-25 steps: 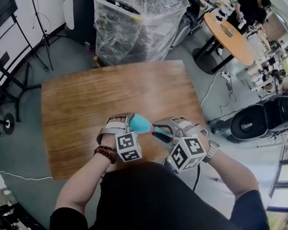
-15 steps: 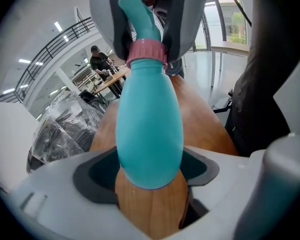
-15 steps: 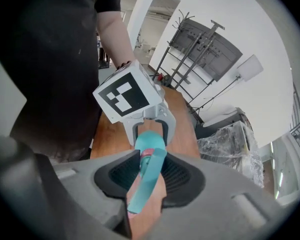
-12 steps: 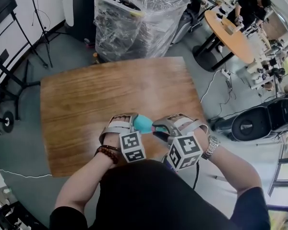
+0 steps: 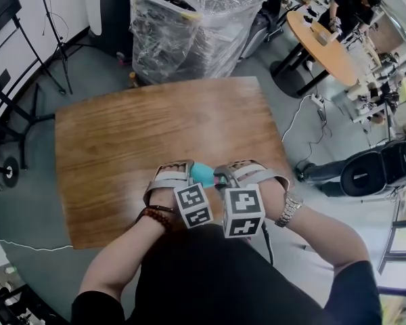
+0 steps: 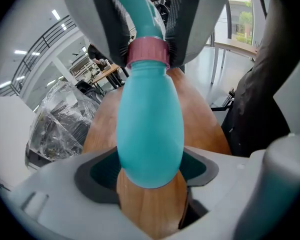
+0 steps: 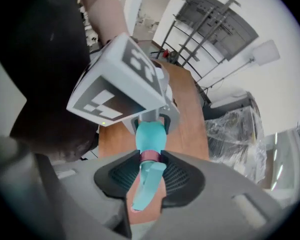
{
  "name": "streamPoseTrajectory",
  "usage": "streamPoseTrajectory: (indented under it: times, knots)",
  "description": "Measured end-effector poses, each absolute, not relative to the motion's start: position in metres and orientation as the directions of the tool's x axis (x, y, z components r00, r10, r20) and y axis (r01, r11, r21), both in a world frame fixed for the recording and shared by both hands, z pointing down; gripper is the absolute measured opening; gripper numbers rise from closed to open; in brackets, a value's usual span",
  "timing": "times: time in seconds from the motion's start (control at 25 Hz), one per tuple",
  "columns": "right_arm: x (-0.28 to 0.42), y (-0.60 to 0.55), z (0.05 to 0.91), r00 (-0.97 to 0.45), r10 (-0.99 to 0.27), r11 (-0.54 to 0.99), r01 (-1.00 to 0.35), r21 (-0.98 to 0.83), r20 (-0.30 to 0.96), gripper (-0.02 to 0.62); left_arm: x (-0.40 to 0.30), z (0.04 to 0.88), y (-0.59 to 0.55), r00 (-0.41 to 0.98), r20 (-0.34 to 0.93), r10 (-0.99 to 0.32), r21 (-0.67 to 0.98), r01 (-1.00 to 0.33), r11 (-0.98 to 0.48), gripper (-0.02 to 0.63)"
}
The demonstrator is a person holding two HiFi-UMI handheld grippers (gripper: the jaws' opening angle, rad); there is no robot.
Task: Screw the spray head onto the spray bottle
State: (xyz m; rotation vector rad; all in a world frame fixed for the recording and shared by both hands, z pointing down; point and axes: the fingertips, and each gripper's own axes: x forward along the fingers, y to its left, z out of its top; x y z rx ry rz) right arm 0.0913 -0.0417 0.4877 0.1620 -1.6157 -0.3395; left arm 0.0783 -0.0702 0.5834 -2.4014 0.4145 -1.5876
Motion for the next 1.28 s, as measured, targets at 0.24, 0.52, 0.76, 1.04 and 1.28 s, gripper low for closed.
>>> streamPoseTrajectory:
  times: [0.24,0.52,0.76,1.04,1.28]
  knots:
    - [0.087,-0.047,0.481,-0.275,-0.103,0.922,-0.388,-0.012,0.956,0.120,0.080,0.587,-0.065,0.398,0.846,-0.355,-0.328,-0.135,-0.935,0.382]
    - [0.080,-0.055,0.469,-0.409,-0.197,0.926,-0.377,0.032,0.891,0.124,0.094,0.583,-0.057,0.528,0.811,-0.250,-0.152,-0.221,-0.963,0.383]
    - [0.078,-0.050,0.462,-0.462,-0.266,0.956,-0.235,0.173,0.846,0.135,0.107,0.572,-0.049,0.656,0.733,-0.182,-0.027,-0.240,-0.970,0.383]
    - [0.088,-0.047,0.452,-0.475,-0.261,0.962,-0.200,0.186,0.840,0.138,0.109,0.566,-0.049,0.678,0.714,-0.176,-0.026,-0.225,-0.974,0.385]
    - [0.094,-0.046,0.452,-0.440,-0.253,0.967,-0.151,0.207,0.862,0.117,0.106,0.567,-0.050,0.656,0.732,-0.183,-0.053,-0.213,-0.976,0.385]
